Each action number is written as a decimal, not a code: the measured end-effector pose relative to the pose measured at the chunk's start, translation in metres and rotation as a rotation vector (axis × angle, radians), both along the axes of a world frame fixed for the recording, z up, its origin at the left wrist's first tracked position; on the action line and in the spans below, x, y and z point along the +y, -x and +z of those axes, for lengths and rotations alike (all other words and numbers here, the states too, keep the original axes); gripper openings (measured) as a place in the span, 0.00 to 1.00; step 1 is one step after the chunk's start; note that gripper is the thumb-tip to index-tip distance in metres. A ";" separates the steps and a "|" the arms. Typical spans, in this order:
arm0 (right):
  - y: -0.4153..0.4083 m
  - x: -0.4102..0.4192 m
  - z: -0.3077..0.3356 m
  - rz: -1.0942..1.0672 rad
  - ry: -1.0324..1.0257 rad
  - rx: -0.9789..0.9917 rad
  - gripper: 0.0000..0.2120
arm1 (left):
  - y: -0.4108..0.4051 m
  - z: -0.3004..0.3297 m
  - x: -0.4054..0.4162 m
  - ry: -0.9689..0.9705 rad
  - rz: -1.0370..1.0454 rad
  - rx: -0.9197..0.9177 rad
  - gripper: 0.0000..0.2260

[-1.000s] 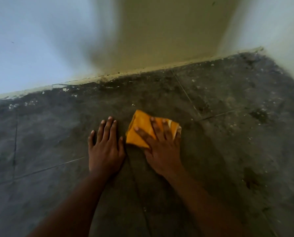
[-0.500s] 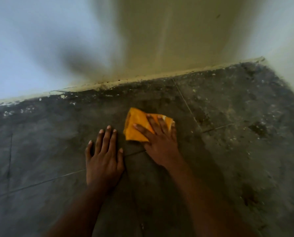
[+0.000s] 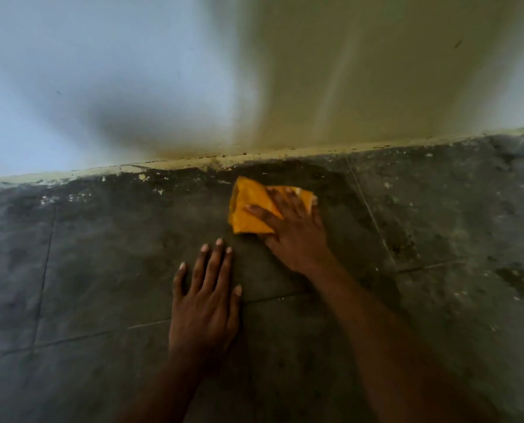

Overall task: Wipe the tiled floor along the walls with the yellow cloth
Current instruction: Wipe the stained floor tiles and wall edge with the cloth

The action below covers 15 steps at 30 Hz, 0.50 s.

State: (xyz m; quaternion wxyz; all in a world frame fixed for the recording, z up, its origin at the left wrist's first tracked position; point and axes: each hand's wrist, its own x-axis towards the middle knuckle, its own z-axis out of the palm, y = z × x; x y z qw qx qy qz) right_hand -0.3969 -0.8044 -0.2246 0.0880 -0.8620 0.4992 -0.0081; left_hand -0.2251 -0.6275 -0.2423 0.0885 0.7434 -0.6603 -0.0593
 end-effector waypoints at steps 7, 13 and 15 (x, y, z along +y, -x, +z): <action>0.014 -0.105 0.016 -0.813 -0.237 -0.168 0.31 | -0.004 0.001 0.001 -0.050 -0.029 0.018 0.31; 0.027 -0.018 0.010 -0.139 -0.122 0.008 0.30 | -0.003 0.004 0.000 -0.074 -0.039 0.013 0.31; 0.069 -0.018 0.013 -0.194 -0.143 0.043 0.30 | -0.005 0.004 -0.001 -0.088 -0.048 0.011 0.31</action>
